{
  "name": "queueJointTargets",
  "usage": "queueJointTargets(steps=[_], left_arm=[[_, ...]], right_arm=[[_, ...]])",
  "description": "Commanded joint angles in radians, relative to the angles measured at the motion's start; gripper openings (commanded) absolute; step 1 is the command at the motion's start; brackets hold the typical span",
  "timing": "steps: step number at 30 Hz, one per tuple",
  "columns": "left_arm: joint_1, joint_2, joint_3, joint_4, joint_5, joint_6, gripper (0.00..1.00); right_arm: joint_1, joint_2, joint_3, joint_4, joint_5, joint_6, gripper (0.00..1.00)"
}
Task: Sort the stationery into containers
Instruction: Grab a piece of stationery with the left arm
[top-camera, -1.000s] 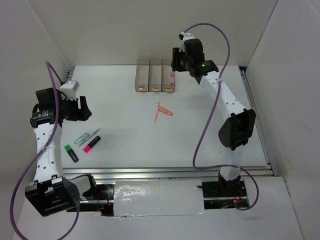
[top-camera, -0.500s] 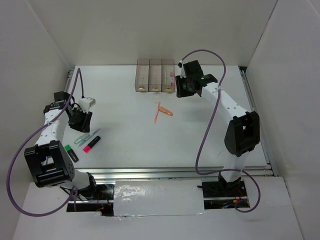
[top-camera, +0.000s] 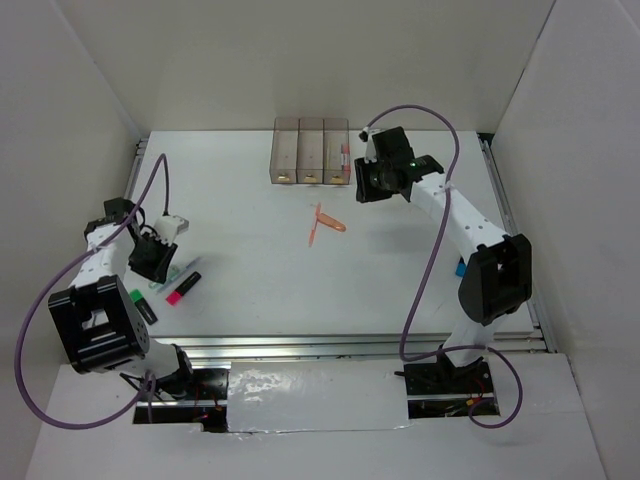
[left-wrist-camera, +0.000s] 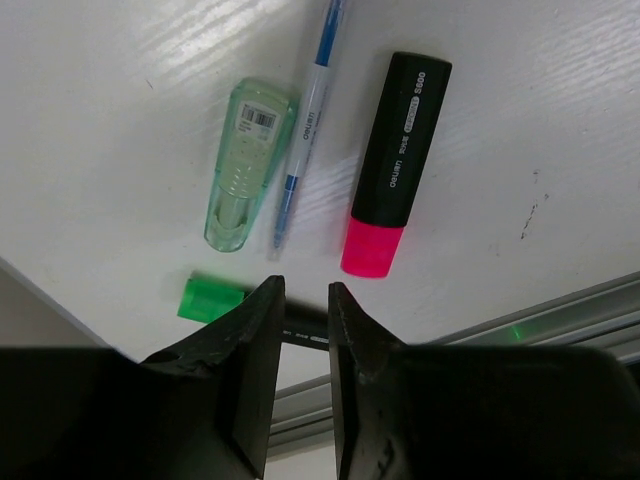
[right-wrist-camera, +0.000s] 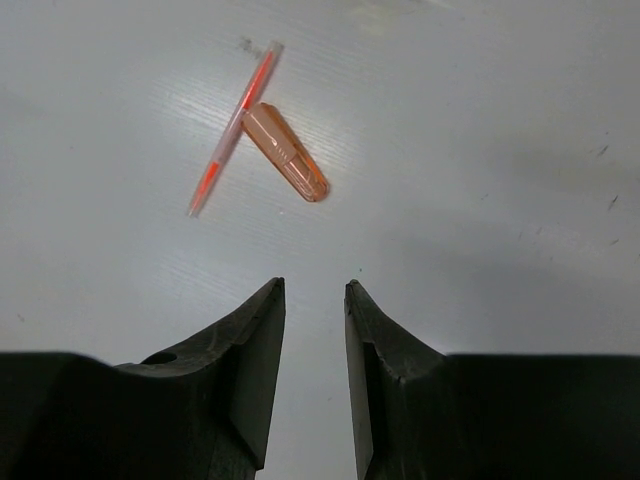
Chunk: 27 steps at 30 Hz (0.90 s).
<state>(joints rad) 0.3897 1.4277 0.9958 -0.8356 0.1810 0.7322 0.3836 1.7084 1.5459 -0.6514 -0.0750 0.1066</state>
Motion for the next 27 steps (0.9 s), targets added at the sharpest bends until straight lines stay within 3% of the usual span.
queueJointTargets(steps=[1,11,27], left_arm=[[0.011,0.034,-0.017,-0.011,-0.018,0.041,0.37],[0.018,0.099,-0.011,0.013,-0.046,0.003,0.46],[0.023,0.171,0.003,0.064,-0.078,-0.011,0.43]], right_arm=[[0.003,-0.032,-0.006,0.004,-0.032,-0.012,0.37],[-0.009,-0.05,-0.052,0.018,-0.071,-0.007,0.37],[-0.052,-0.053,-0.061,0.012,-0.14,0.002,0.35]])
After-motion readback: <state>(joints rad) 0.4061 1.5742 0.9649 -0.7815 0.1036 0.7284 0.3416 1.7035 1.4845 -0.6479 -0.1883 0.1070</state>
